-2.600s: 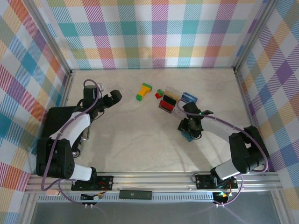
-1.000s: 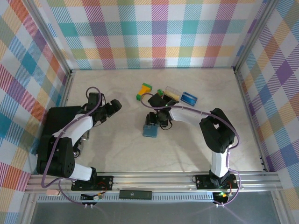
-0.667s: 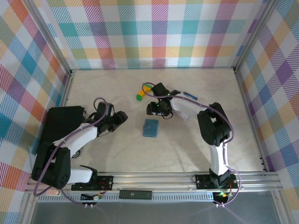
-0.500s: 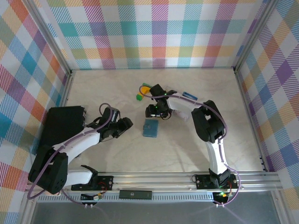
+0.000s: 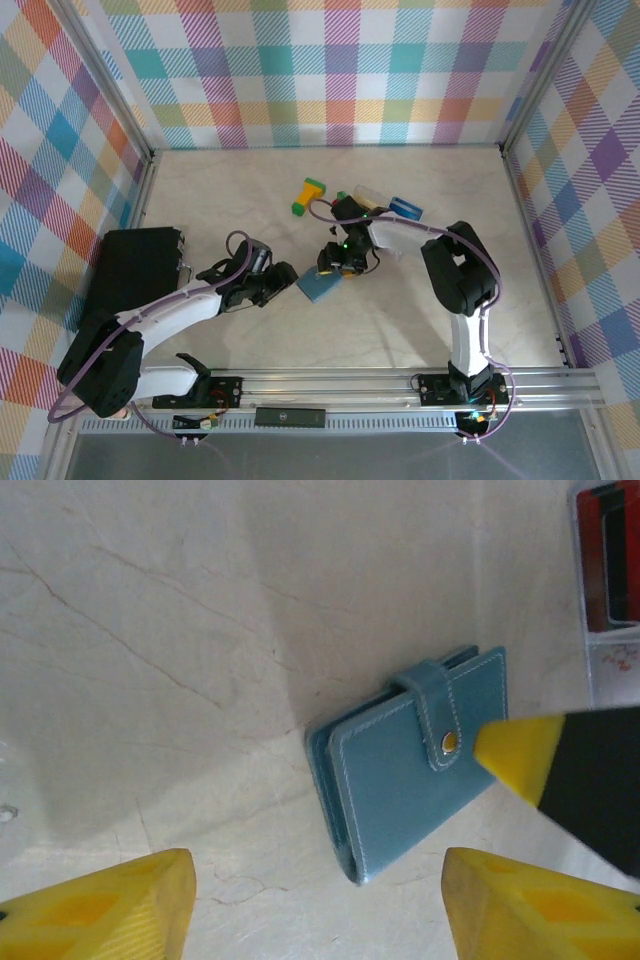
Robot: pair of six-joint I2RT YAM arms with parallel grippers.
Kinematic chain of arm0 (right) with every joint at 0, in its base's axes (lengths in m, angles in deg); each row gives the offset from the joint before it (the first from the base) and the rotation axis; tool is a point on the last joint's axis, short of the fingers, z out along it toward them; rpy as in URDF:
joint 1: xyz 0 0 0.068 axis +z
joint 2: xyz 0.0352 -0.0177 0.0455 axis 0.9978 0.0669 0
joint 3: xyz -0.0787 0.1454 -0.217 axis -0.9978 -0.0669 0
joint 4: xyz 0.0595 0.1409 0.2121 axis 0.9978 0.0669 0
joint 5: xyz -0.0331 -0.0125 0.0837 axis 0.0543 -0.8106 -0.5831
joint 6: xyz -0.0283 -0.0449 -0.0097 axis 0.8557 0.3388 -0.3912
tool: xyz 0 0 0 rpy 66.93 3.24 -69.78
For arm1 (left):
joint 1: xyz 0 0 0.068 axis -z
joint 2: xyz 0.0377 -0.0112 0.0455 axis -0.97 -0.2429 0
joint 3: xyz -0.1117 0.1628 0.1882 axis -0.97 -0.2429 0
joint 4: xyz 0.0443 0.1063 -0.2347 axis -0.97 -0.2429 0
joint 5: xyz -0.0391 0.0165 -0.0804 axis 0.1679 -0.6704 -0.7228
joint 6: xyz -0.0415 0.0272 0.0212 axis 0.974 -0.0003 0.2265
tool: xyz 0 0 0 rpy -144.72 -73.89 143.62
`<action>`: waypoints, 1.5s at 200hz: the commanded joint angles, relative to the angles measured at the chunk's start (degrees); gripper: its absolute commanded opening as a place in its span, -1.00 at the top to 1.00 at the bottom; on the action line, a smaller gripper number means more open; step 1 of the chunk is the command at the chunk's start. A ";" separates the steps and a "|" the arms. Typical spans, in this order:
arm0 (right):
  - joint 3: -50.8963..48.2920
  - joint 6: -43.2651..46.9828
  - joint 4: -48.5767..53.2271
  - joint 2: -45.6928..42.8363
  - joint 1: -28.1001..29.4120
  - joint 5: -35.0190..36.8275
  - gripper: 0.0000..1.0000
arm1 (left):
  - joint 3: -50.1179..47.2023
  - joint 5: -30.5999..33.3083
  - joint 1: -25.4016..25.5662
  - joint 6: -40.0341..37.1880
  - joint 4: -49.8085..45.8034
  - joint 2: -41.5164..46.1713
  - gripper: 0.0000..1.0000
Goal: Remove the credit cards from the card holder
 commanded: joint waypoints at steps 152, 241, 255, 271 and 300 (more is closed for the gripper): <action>6.21 0.57 -4.74 1.62 -0.19 2.68 -0.16 | -1.95 -4.46 6.02 10.67 16.20 -9.16 0.05; 0.92 -0.29 -2.98 1.16 -0.10 -4.24 0.00 | 2.77 0.74 5.67 7.90 13.61 -14.19 0.13; -1.74 -1.60 -3.43 -0.55 0.03 -6.17 0.03 | 3.09 1.98 5.58 7.74 13.92 -14.65 0.13; -4.80 -3.18 -4.67 -2.68 0.25 -7.61 0.06 | 2.72 2.94 5.57 7.85 15.06 -14.59 0.12; -7.05 -4.86 -6.10 -4.72 0.25 -7.85 0.08 | 2.42 3.09 5.48 7.91 15.73 -14.05 0.08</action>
